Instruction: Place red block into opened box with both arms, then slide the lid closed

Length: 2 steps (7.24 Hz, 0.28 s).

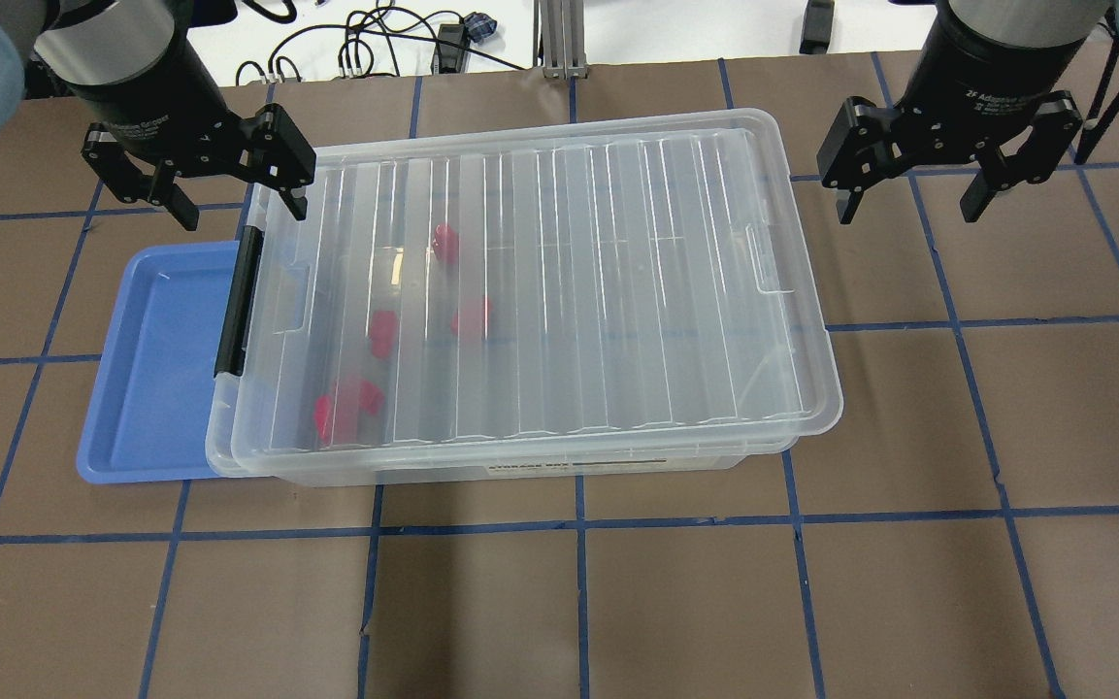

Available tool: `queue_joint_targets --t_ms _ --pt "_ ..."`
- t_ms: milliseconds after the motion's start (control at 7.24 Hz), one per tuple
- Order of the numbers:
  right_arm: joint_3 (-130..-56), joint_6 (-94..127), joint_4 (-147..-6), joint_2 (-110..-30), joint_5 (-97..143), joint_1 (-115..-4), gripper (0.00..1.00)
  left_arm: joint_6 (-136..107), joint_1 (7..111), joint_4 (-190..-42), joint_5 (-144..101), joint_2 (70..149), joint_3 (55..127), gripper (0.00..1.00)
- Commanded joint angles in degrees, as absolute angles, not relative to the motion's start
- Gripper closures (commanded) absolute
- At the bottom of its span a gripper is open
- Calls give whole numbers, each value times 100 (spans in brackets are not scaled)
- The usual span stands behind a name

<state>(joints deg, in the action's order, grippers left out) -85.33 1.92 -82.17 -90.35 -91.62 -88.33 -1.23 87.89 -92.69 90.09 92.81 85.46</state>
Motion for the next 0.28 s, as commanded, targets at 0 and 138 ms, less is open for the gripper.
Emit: queue_joint_targets --t_ms 0,138 --pt "-8534 202 -8244 -9026 -9167 -8833 0 -123 8789 -9264 9009 9281 8543 0" --pt "-8534 202 -8244 -9026 -9167 -8833 0 -123 8806 -9272 9009 9273 8508 0"
